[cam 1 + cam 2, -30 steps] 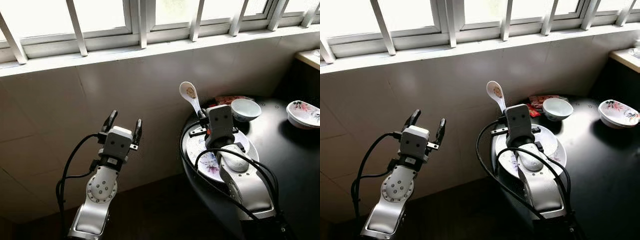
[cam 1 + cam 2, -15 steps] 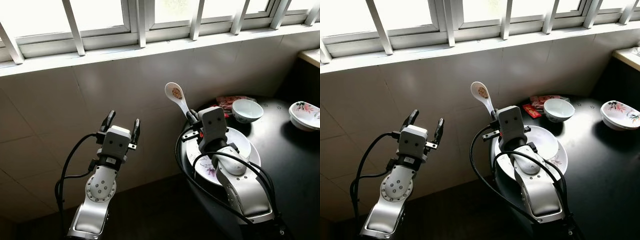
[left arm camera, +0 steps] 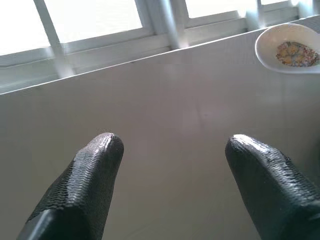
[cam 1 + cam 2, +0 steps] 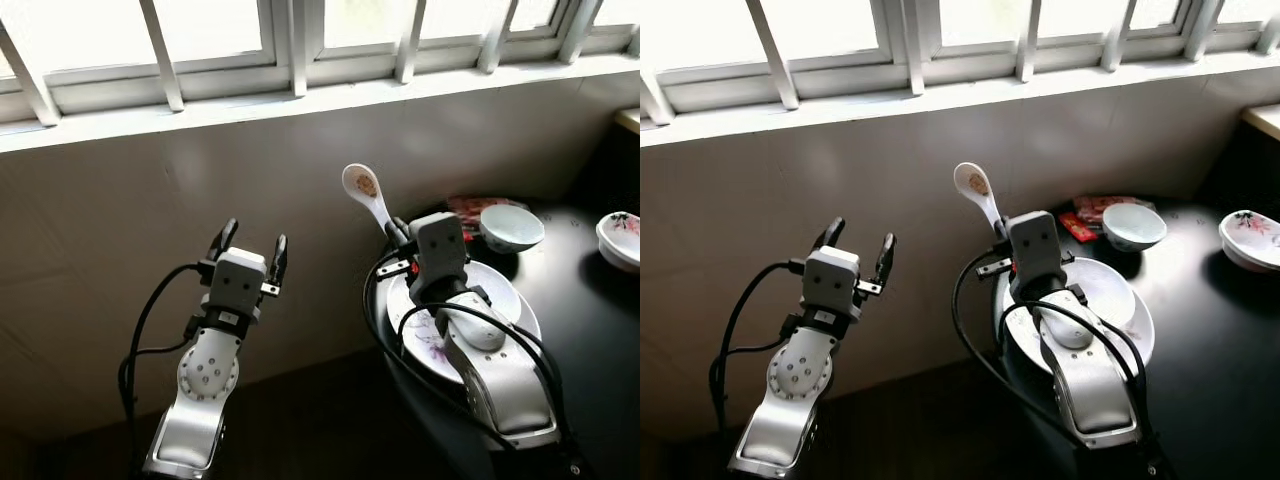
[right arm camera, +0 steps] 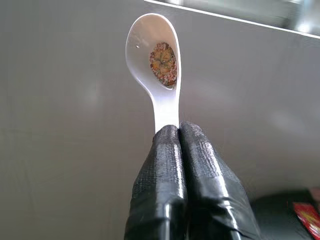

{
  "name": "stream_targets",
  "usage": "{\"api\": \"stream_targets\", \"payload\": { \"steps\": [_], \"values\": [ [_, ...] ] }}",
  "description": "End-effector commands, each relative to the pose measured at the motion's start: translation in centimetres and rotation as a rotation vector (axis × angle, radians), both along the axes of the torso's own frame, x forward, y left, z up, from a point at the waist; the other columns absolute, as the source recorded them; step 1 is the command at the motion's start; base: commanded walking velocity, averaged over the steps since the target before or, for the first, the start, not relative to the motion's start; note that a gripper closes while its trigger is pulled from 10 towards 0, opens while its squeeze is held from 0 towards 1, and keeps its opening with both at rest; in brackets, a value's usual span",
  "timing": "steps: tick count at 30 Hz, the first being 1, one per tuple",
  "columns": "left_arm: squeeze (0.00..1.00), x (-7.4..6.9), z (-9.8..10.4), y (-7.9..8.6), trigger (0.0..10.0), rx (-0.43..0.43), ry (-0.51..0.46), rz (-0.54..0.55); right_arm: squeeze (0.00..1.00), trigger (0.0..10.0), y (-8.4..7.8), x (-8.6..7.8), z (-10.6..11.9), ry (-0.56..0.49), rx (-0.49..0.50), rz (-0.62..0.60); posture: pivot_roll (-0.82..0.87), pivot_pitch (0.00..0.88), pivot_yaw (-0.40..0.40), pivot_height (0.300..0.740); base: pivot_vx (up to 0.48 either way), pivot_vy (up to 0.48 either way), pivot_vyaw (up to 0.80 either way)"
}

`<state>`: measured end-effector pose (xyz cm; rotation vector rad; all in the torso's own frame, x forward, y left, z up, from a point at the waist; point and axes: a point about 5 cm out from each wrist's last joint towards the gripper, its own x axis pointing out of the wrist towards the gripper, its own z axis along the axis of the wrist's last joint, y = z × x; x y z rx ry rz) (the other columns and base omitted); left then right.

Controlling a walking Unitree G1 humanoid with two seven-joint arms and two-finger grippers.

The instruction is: Kitchen organization

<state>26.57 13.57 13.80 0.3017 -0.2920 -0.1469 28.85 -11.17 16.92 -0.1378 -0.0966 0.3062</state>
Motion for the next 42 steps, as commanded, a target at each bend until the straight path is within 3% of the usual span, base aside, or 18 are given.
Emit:
{"api": "stream_targets", "payload": {
  "steps": [1,42],
  "values": [
    [0.0,-0.05,0.11,0.18,10.0,0.003,-0.007,0.006,0.0,0.0,0.53,-0.15,0.54,-0.028,0.012,0.027,0.08,0.0,-0.04,0.74,0.0,0.0,0.8],
    [0.0,-0.32,0.54,0.37,10.0,-0.015,-0.039,-0.002,0.0,0.0,1.12,-0.06,0.76,-0.053,0.018,0.084,0.09,0.0,-0.045,0.74,0.0,0.0,0.8]
  ]
}}
